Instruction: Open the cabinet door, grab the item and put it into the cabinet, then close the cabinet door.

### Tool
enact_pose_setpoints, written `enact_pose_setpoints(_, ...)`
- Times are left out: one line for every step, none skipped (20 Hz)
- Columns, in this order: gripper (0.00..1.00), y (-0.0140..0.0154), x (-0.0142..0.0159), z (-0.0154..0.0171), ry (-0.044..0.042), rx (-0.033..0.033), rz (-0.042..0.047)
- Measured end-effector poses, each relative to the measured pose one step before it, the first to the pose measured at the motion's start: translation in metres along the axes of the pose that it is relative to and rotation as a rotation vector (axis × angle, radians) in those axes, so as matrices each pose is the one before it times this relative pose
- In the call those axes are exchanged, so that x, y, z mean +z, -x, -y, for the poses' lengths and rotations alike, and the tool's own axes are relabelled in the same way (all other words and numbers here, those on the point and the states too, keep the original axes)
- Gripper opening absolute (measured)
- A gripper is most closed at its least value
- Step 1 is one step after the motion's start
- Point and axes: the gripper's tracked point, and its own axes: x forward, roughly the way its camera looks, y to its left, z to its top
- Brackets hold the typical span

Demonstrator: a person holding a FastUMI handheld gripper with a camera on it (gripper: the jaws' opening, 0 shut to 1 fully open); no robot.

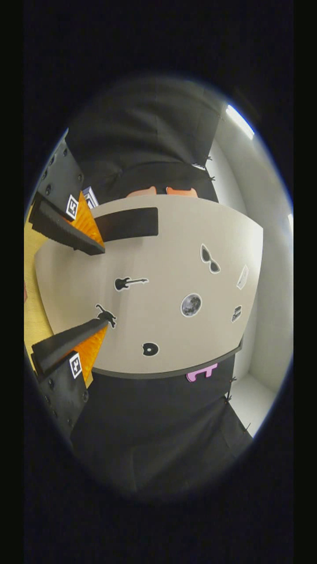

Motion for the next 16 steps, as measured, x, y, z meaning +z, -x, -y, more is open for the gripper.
enact_pose_setpoints(0.94, -0.00236, 0.00040, -0.00088, -0.00333, 0.00905, -0.00035)
enact_pose_setpoints(0.94, -0.00332, -0.00020, -0.00056, -0.00207, 0.00774, -0.00370)
enact_pose_setpoints(0.94, -0.00260, 0.00047, -0.00125, -0.00110, 0.00692, -0.00049)
enact_pose_setpoints(0.94, -0.00313, -0.00058, -0.00147, 0.00032, 0.00673, -0.00145)
enact_pose_setpoints(0.94, -0.00359, -0.00016, -0.00184, 0.00142, 0.00506, -0.00050)
enact_pose_setpoints(0.94, -0.00319, -0.00061, -0.00067, 0.00123, 0.00226, -0.00167)
enact_pose_setpoints(0.94, -0.00341, 0.00020, -0.00130, 0.00279, -0.00197, -0.00358)
enact_pose_setpoints(0.94, -0.00572, -0.00247, 0.00167, 0.00981, -0.01593, -0.00861)
enact_pose_setpoints(0.94, -0.01127, -0.00509, 0.00285, 0.02020, -0.03034, -0.01611)
enact_pose_setpoints(0.94, -0.00946, -0.00433, 0.00423, 0.02194, -0.03224, -0.00578)
enact_pose_setpoints(0.94, -0.01278, -0.00191, 0.00126, 0.00770, -0.01578, 0.00288)
enact_pose_setpoints(0.93, -0.00778, -0.00184, -0.00010, -0.01064, 0.00390, -0.00119)
enact_pose_setpoints(0.93, -0.00151, 0.00344, 0.00079, -0.02452, 0.01731, 0.00288)
enact_pose_setpoints(0.93, -0.00248, -0.00202, 0.00080, -0.01898, 0.01635, -0.01096)
enact_pose_setpoints(0.93, -0.00169, -0.00234, 0.00246, -0.01509, 0.01351, -0.00735)
enact_pose_setpoints(0.93, -0.00124, -0.00089, -0.00052, -0.00666, 0.00972, -0.00486)
